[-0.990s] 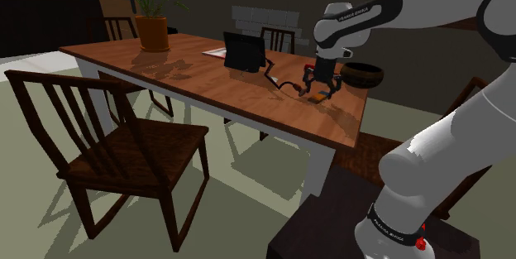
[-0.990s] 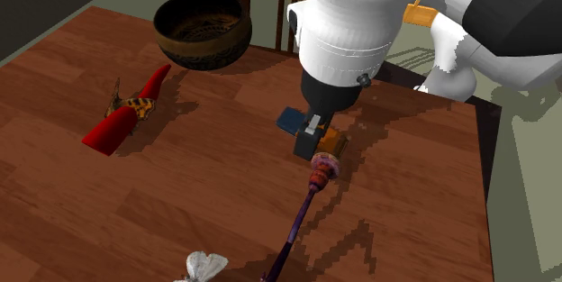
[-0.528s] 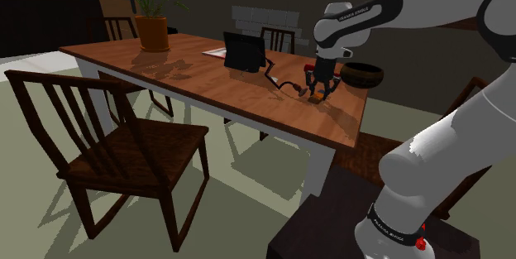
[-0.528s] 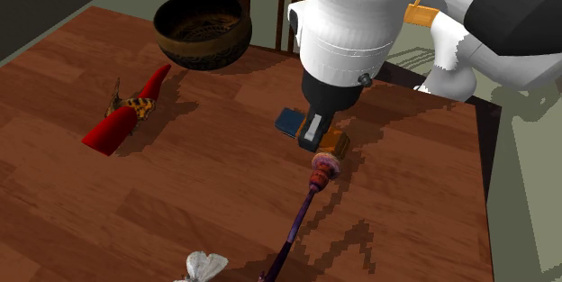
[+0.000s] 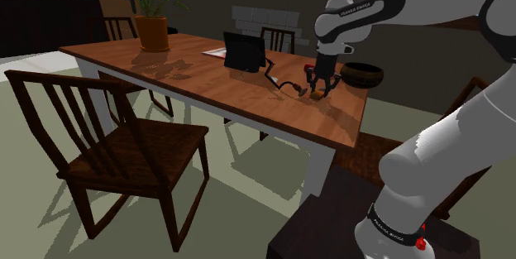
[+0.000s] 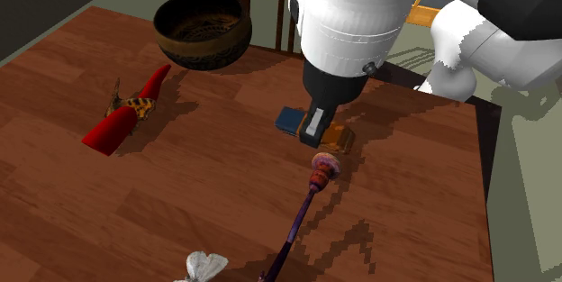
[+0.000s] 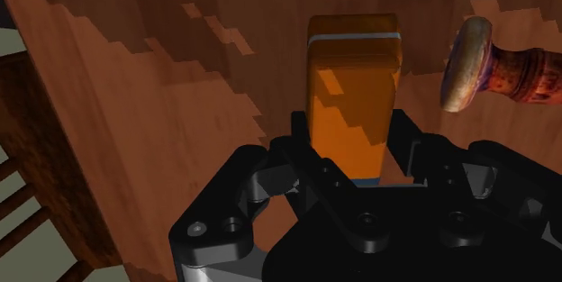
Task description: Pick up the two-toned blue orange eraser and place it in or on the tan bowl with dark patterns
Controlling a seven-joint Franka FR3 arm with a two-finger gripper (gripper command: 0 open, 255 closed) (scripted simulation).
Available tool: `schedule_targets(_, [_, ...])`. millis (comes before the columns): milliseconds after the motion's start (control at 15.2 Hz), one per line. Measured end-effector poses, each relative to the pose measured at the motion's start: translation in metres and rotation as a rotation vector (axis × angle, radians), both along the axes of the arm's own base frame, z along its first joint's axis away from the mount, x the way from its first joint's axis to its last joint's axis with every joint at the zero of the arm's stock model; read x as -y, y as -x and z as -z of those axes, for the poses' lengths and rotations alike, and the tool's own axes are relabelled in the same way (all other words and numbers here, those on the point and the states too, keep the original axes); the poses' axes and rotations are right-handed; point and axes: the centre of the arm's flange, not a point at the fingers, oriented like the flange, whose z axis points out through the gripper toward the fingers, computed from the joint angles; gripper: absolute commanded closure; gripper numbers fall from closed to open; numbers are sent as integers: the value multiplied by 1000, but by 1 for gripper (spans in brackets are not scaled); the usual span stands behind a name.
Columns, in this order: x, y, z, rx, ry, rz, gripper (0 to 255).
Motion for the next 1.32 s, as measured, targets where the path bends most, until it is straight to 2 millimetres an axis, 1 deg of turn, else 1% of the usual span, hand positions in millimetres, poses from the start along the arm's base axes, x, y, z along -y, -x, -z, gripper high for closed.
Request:
schedule_targets(264, [2,0,-20,0,0,0,255])
schedule_targets(528, [0,0,-41,0,0,0,255])
schedule_targets(1320, [0,-1,-105,0,0,0,255])
